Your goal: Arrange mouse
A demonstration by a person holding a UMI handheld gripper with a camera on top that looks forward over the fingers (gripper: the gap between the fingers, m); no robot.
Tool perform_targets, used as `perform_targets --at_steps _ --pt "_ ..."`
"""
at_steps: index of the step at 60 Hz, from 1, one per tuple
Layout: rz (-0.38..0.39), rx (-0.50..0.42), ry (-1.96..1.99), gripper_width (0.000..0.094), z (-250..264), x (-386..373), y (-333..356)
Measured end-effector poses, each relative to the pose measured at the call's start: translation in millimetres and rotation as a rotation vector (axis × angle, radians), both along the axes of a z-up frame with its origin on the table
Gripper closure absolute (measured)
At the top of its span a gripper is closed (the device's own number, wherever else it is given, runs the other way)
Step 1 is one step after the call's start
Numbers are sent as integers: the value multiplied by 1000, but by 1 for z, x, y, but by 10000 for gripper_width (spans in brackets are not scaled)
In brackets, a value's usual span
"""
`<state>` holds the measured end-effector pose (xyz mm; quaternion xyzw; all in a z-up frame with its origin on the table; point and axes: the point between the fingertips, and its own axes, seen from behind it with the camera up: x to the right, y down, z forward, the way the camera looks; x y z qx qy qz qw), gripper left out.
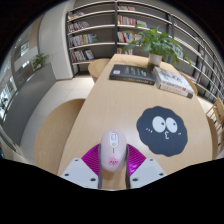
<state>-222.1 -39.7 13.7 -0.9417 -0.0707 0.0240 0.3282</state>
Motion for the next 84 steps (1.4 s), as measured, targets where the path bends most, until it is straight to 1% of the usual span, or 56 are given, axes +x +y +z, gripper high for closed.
perform_targets --at_steps 6,14,20,24,26,29,32,34,36,42,45,48,57,59,64,68,69,70,71,72,74,76,84 --pt "24 104 9 623 75 -2 26" --pt "4 265 9 622 182 26 79" --pt "-21 358 -5 622 236 67 106" --pt "-55 397 -15 623 253 104 123" --pt "-74 401 -19 623 252 124 129" --pt "-109 386 -28 623 235 151 129" --pt "-136 352 -53 607 207 178 131" --pt "-148 313 -63 607 179 192 131" --pt "-146 255 -48 607 152 201 130" --pt "-150 148 -3 608 63 201 112" --pt "-139 93 2 608 39 204 108" --pt "-134 59 -3 607 16 202 100" --pt "-127 8 27 581 -28 184 90" --pt "-130 40 17 572 -28 185 93" --pt "-147 25 6 510 -29 186 90" --pt "-143 9 -6 448 -29 187 91" --pt "-145 6 -10 402 -27 188 90" --pt "-149 1 -17 316 -27 189 88" --pt "-149 -8 -21 259 -26 190 87" --pt "-146 -14 -22 214 -25 189 85" --pt "-136 -10 -14 168 -16 186 84" --pt "-131 16 1 155 1 182 83" --pt "-141 111 -22 158 75 183 65"
